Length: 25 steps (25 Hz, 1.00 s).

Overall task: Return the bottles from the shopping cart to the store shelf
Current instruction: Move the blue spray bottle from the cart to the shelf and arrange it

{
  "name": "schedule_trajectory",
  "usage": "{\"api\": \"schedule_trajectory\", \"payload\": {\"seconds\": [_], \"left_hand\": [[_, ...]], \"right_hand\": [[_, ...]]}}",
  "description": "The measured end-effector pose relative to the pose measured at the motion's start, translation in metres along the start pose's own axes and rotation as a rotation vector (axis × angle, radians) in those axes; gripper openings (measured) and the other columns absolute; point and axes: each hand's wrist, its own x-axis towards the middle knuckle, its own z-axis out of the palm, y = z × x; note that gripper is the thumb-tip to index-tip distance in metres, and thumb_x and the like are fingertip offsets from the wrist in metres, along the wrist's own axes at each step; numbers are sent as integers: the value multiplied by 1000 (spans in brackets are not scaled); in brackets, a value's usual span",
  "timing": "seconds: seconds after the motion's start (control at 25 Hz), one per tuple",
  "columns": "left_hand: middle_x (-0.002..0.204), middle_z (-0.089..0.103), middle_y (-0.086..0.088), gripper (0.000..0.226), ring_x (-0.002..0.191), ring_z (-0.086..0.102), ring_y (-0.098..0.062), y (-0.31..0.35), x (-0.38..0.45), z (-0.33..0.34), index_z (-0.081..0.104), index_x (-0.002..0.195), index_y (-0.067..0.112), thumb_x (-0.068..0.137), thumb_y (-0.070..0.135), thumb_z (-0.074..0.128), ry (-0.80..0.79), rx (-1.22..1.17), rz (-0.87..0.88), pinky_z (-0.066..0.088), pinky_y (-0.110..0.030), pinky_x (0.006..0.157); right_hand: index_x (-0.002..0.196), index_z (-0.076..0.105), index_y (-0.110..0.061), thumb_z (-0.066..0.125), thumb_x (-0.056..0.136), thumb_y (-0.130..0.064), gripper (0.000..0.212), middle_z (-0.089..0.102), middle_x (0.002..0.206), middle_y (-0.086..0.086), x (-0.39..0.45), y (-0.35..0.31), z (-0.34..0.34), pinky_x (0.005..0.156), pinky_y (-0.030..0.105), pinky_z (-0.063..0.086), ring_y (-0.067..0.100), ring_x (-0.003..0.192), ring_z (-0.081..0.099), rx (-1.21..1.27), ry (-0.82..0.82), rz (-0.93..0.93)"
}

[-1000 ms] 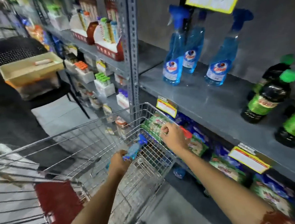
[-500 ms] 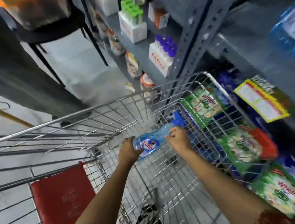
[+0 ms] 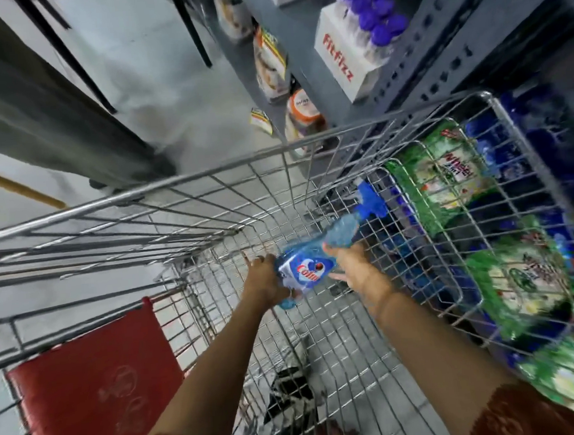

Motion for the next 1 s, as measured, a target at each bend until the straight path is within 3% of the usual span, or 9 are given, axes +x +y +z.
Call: {"api": "schedule_trajectory", "payload": {"seconds": [0.16, 0.28, 0.36, 0.48, 0.56, 0.64, 0.76, 0.92, 1.0], "left_hand": [[117, 59, -19, 63, 101, 56, -27, 0, -14, 7, 50, 113, -2, 63, 21, 81, -70, -96, -31, 44, -27, 80], [118, 60, -18, 59, 107, 57, -30, 5, -34, 6, 49, 113, -3, 66, 19, 79, -100, -159, -10, 45, -28, 86], [113, 62, -14, 56, 100, 58, -25, 13, -55, 1, 52, 112, -4, 66, 14, 79, -102, -201, 15, 45, -27, 83], [113, 63, -14, 62, 91, 54, -20, 25, -87, -5, 51, 110, -1, 58, 13, 84, -87, -333, 35, 46, -29, 80], [107, 60, -11, 74, 92, 54, -20, 37, -111, -11, 48, 107, 3, 46, 23, 87, -78, -375, 67, 48, -33, 83], [99, 58, -5, 77, 90, 55, -19, 51, -136, -14, 44, 97, 8, 33, 26, 82, -69, -446, 120, 49, -31, 79], [92, 60, -4, 75, 79, 55, -14, 73, -177, -13, 43, 84, 15, 20, 33, 78, 35, -543, 220, 49, -29, 70], [99, 66, -8, 71, 84, 62, -21, 107, -233, -8, 46, 84, 23, 20, 22, 77, 89, -678, 346, 54, -45, 86], [101, 67, -11, 82, 86, 64, -25, 128, -263, -6, 52, 98, 8, 21, 12, 80, 75, -697, 412, 57, -42, 81]], "right_hand": [[125, 46, 1, 57, 85, -1, 42, 56, 131, 20, -12, -1, -12, 84, 35, 41, 33, 113, 57, -98, -40, 16], [126, 45, 2, 59, 84, 0, 44, 57, 129, 19, -30, 3, -21, 85, 34, 43, 33, 118, 55, -110, -9, -4], [124, 47, 2, 61, 83, -2, 44, 59, 127, 19, -44, 5, -28, 89, 38, 47, 33, 112, 58, -82, -2, -38], [120, 50, 2, 66, 80, -7, 44, 61, 118, 17, -73, 1, -40, 66, 33, 51, 28, 92, 60, -68, 9, -126], [116, 51, -1, 71, 76, -11, 46, 62, 111, 16, -98, -1, -50, 59, 29, 49, 27, 88, 60, -47, 14, -216], [108, 54, -10, 74, 71, -15, 43, 66, 110, 14, -123, -4, -63, 65, 32, 52, 28, 85, 65, -30, -18, -325], [105, 55, -13, 73, 74, -12, 37, 65, 102, 11, -177, -10, -91, 62, 27, 49, 21, 74, 63, -22, -46, -486], [127, 47, -2, 78, 68, -15, 67, 61, 123, 17, -249, -12, -134, 91, 42, 53, 28, 104, 62, -33, 37, -692], [130, 45, -2, 80, 66, -15, 74, 60, 125, 18, -280, -10, -156, 93, 44, 52, 31, 107, 62, -21, 73, -782]]}}
